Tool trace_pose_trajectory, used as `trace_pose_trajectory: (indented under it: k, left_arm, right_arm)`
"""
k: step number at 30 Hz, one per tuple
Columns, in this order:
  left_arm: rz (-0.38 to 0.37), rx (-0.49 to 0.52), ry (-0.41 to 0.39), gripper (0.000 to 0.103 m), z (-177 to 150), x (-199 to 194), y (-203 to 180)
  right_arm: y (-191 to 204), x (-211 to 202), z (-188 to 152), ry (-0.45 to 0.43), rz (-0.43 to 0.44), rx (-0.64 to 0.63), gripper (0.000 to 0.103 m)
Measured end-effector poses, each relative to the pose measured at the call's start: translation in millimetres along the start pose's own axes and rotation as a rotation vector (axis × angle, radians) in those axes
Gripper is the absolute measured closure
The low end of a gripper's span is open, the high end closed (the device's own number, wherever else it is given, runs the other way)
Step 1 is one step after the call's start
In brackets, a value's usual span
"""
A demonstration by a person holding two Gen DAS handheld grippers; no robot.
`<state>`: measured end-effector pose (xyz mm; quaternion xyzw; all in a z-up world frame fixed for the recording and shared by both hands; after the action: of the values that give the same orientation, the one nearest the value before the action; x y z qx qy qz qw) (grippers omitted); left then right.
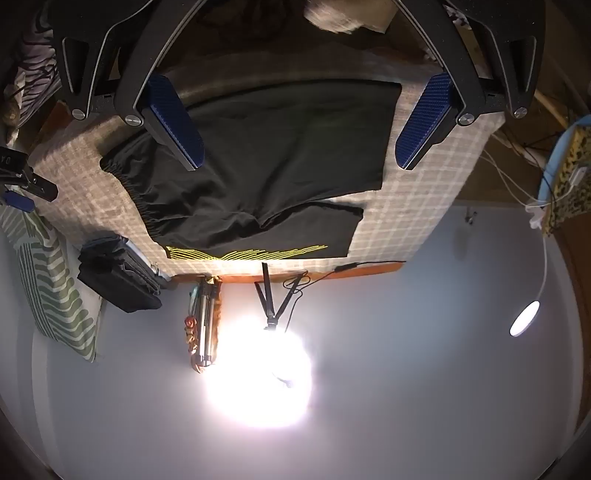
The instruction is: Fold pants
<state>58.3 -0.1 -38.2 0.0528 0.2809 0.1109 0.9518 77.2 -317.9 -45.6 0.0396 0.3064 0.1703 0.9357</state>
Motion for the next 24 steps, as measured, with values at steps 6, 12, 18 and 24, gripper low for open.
trace_pose_trajectory:
  k: [6, 12, 18, 24]
  left_arm:
    - [0.003, 0.000, 0.004, 0.000, 1.9, 0.7, 1.6]
    - [0.000, -0.012, 0.004, 0.000, 1.1, 2.5, 5.1]
    - [0.001, -0.014, 0.005, 0.000, 1.2, 1.8, 5.1]
    - [-0.002, -0.019, 0.008, 0.000, 1.1, 2.9, 6.3]
  right_arm:
    - [-0.4, -1.0, 1.9, 0.001, -0.008, -0.006, 0.000]
    - [-3.8, 1.2, 6.3, -0.002, -0.008, 0.001, 0.000]
    - [-4.4, 0.2, 5.2, -0.003, -0.002, -0.002, 0.000]
    - [2.7, 0.7, 2.0, -0.002, 0.002, 0.002, 0.000]
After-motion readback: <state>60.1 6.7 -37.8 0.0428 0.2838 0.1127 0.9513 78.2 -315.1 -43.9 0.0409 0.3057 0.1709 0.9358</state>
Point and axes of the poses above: each gripper's, at about its wrist camera, not at the fingertips, and x roughly the way its jaws point, y to its left, z to its top, the point moved 7 cm from there along x, roughly the way its jaws point, and after that the axes turned 14 degrees about z, right-handed, at the moved point
